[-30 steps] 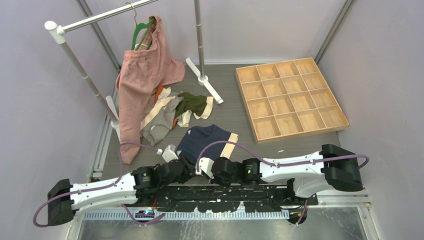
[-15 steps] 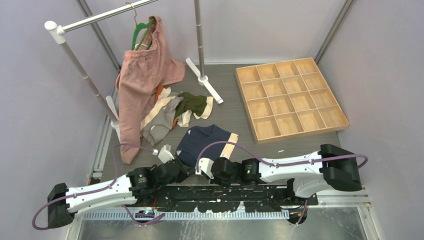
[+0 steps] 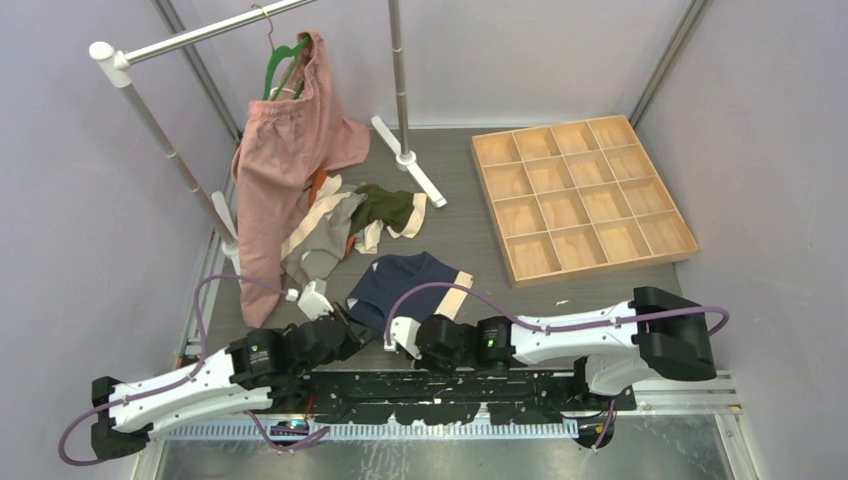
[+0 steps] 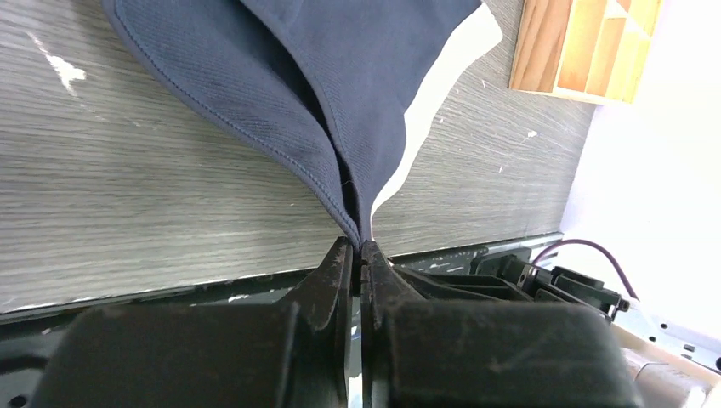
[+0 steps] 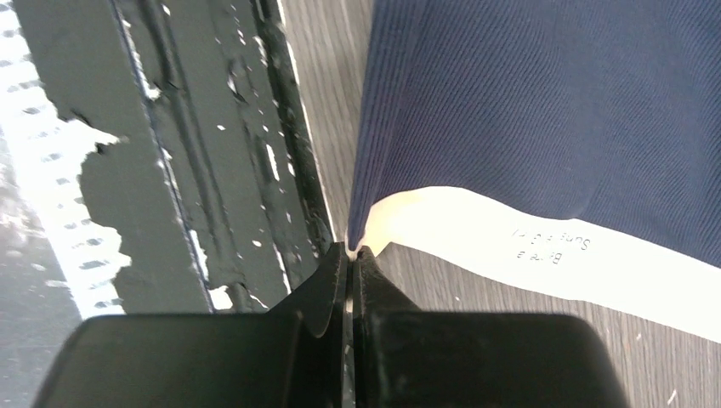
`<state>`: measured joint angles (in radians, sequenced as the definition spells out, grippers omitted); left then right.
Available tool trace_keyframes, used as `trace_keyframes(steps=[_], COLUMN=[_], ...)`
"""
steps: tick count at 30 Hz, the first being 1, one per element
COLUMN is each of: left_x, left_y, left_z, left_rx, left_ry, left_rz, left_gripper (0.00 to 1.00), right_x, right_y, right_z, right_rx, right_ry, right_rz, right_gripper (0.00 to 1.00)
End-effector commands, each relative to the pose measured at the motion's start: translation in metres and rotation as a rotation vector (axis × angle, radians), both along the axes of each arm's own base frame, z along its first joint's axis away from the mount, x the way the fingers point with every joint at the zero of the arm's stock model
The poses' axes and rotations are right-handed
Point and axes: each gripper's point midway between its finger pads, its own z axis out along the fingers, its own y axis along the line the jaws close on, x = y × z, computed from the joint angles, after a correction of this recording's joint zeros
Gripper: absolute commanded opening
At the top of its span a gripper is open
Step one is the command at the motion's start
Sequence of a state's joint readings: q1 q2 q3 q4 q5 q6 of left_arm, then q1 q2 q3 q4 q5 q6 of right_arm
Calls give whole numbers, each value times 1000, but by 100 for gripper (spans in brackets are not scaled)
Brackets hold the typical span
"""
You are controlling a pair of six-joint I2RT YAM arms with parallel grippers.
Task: Roll the underwear
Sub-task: Fold the underwear at the center of the board.
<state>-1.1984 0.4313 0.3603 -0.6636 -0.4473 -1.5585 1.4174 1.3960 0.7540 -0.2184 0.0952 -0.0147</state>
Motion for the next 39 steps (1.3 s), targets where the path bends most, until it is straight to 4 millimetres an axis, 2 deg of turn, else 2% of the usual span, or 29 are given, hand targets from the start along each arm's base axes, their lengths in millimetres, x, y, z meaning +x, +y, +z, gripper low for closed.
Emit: trace_keyframes(steps=[1,5,7,10,13,17,22,26,32,39], left_x=[5,5,7,16,28,39,58,78,109,129], left_y=[37,47,52,61,59,41,21,16,-1,-31], left_z=[10,21,25,34,48,55,48,42,50,38], left_rx=[145,175,207,268,313,354,392,382,370,408], left_ry=[-58,-74,-86,-123,-178,-202,-193,-155,-192,-193], left_rz=[41,40,52,88,109,101,67,51,1,-113], left_gripper=[1,1,1,1,1,1,1,1,1,1], right_x=[-25,-47,-51,-47,-37,-17,5,16,42,71], right_y=[21,36,39,35,31,17,-1,-15,-32,-51], right_z=[12,26,31,36,45,52,54,59,54,38], right_rx=[26,95,125,144,155,119,119,137,108,25], right_ry=[72,153,184,228,287,341,345,326,269,197], right_rz=[53,94,90,49,-13,-100,-182,-237,-348,-491], right_gripper=[1,1,1,1,1,1,1,1,1,1])
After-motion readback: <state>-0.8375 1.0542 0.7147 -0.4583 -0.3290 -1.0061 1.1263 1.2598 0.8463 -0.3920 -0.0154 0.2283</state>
